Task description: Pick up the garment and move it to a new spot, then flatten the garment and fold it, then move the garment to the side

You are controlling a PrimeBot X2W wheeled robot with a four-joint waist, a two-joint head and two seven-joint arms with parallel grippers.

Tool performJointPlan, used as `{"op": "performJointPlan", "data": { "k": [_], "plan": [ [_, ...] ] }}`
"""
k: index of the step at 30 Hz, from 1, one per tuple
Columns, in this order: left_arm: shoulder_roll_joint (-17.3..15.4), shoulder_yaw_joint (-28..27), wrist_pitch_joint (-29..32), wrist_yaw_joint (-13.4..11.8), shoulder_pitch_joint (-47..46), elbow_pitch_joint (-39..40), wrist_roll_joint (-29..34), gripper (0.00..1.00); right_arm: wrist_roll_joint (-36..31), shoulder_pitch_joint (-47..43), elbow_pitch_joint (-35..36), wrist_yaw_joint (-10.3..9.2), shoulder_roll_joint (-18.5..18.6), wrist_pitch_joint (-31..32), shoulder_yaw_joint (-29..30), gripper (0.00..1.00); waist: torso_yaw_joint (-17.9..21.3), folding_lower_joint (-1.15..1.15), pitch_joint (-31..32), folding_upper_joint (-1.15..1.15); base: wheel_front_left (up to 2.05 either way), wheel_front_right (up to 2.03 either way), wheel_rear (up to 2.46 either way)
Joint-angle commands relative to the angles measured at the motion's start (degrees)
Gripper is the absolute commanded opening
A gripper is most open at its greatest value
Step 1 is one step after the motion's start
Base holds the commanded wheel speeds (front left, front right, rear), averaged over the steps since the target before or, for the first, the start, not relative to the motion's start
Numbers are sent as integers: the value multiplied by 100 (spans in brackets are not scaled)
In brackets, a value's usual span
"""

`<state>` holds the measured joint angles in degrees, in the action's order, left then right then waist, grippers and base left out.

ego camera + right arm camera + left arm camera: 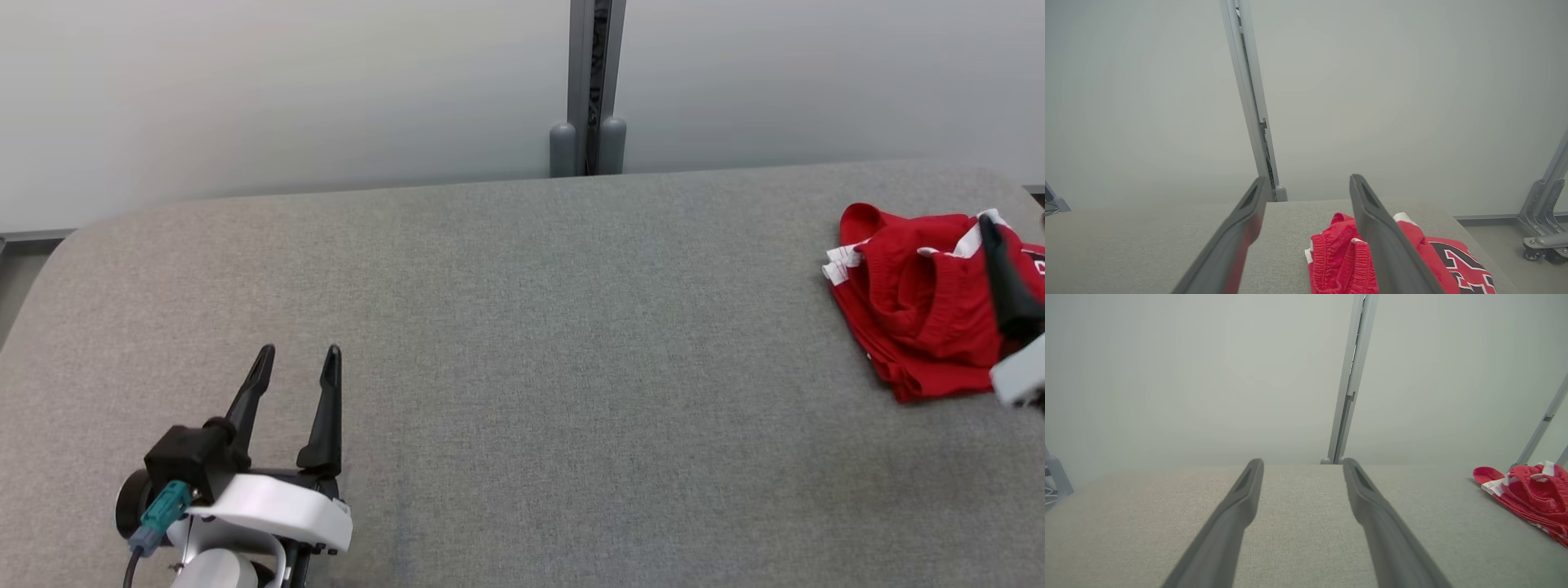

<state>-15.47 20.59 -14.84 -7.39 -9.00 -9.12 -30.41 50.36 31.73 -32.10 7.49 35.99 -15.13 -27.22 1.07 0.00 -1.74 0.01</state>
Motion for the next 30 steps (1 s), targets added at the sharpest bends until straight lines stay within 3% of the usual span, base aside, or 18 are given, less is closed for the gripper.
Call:
{"op": "performJointPlan", "data": {
  "k": [1, 8, 14, 21, 30],
  "plan": [
    [-17, -39, -23, -43, 127, 18, -26, 100, -171, -300, 225, 3, -64, 3, 136, 100, -24, 0, 76, -1, 0, 0, 0],
    [84, -277, -37, -191, 378, 196, 10, 100, -975, -1666, 1643, 2, -610, 4, 865, 100, -100, 0, 254, -1, 0, 0, 0],
    [275, -597, -35, -223, 615, 354, 191, 100, -1600, -2517, 2352, 2, -1184, 3, 1391, 100, -125, 0, 273, -1, 0, 0, 0],
    [470, -773, -36, -98, 850, 400, 706, 100, -2189, -3043, 2574, 3, -1859, 3, 1980, 100, -144, 0, 234, -1, 0, 0, 0],
    [656, -926, -37, 126, 839, 117, 910, 100, -2550, -3109, 2697, 3, -2115, 3, 2222, 100, -174, 0, 205, -1, 0, 0, 0]
  ]
}}
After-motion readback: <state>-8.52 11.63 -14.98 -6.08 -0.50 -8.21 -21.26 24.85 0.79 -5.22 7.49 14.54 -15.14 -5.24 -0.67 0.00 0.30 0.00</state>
